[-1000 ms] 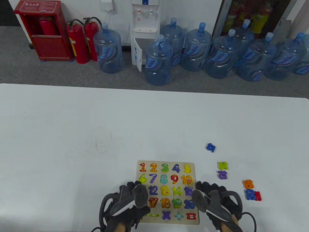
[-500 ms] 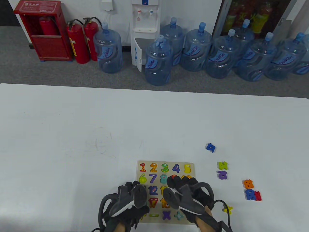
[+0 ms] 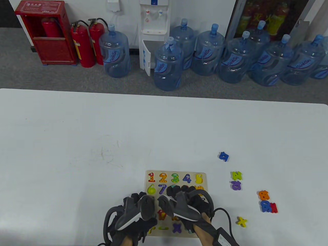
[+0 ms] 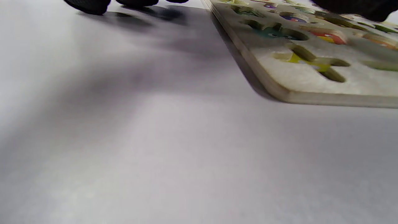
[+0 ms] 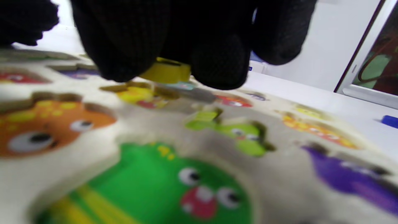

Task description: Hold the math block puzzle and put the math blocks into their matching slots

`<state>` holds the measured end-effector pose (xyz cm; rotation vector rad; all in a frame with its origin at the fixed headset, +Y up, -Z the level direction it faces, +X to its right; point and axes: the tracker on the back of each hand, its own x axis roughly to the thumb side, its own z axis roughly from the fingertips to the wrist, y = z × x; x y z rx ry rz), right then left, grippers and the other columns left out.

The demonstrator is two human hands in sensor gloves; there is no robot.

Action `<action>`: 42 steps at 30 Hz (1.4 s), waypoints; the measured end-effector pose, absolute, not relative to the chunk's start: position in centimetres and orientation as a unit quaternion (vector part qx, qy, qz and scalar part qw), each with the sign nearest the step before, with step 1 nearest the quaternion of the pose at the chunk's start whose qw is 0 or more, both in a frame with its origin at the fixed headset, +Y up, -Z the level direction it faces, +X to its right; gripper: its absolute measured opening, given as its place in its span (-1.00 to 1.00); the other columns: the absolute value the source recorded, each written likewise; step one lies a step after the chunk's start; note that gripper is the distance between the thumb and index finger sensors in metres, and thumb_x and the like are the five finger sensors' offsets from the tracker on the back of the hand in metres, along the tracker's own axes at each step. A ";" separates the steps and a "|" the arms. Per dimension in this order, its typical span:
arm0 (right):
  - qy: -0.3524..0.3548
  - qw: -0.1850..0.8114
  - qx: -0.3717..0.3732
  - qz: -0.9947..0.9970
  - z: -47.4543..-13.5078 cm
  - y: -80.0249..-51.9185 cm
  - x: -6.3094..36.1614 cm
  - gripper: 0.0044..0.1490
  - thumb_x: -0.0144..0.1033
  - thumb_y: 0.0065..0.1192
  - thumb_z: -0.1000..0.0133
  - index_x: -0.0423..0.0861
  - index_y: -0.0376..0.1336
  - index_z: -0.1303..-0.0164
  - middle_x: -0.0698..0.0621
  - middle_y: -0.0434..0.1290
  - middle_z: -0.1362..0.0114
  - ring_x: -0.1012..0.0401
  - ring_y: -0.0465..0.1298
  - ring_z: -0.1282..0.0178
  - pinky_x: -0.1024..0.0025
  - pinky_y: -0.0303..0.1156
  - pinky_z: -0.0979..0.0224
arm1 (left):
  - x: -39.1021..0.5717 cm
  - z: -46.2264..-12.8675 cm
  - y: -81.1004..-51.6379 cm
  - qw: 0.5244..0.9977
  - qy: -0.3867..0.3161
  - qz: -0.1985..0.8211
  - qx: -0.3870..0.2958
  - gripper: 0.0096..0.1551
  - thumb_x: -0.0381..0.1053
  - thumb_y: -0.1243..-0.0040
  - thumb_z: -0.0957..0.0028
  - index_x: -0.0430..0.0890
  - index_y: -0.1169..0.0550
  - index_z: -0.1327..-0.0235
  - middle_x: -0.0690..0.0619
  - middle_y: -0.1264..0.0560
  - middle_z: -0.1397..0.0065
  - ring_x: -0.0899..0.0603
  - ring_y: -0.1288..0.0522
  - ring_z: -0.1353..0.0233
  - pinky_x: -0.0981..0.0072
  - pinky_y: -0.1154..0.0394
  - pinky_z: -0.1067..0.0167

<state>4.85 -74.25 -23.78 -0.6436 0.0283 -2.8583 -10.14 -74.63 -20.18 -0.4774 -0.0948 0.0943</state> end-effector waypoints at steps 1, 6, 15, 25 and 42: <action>0.016 0.123 -0.228 -0.966 -23.5 -74.8 4.6 -0.21 -0.23 0.37 0.29 0.09 0.29 -0.24 0.05 0.42 -0.36 0.17 0.57 -0.15 0.14 0.45 -0.33 | -10.1 -20.2 -74.7 0.969 -0.047 0.047 -0.236 0.14 0.39 -0.01 0.27 -0.06 0.09 -0.48 -0.15 0.07 -0.58 -0.44 -0.01 -0.60 -0.40 -0.19 -0.43; 0.032 0.150 -0.226 -0.962 -22.9 -74.4 3.9 -0.22 -0.17 0.34 0.27 0.13 0.28 -0.25 0.10 0.42 -0.37 0.19 0.58 -0.14 0.17 0.47 -0.32 | -10.2 -20.1 -74.6 0.968 -0.050 0.050 -0.239 0.14 0.38 -0.01 0.27 -0.06 0.09 -0.48 -0.15 0.07 -0.58 -0.44 0.00 -0.60 -0.41 -0.18 -0.43; 0.017 0.132 -0.201 -0.971 -22.3 -73.6 3.7 -0.21 -0.16 0.34 0.30 0.11 0.29 -0.24 0.08 0.43 -0.35 0.18 0.59 -0.13 0.16 0.48 -0.29 | -10.0 -20.1 -74.6 0.967 -0.056 0.050 -0.243 0.14 0.39 -0.01 0.27 -0.05 0.10 -0.49 -0.14 0.08 -0.59 -0.44 0.01 -0.60 -0.41 -0.17 -0.43; 0.003 0.137 -0.197 -0.971 -21.6 -73.3 3.1 -0.18 -0.16 0.35 0.30 0.13 0.26 -0.27 0.10 0.40 -0.39 0.18 0.58 -0.16 0.16 0.47 -0.31 | -9.9 -20.1 -74.6 0.966 -0.056 0.048 -0.246 0.14 0.39 -0.01 0.27 -0.05 0.10 -0.49 -0.14 0.08 -0.59 -0.44 0.02 -0.60 -0.41 -0.17 -0.44; 0.022 0.113 -0.195 -0.974 -21.6 -71.0 4.2 -0.31 -0.19 0.33 0.28 0.16 0.37 -0.15 0.11 0.45 -0.36 0.16 0.59 -0.17 0.14 0.47 -0.31 | -9.9 -20.0 -74.6 0.966 -0.062 0.054 -0.245 0.14 0.39 -0.01 0.27 -0.05 0.10 -0.49 -0.14 0.08 -0.59 -0.45 0.01 -0.60 -0.41 -0.17 -0.43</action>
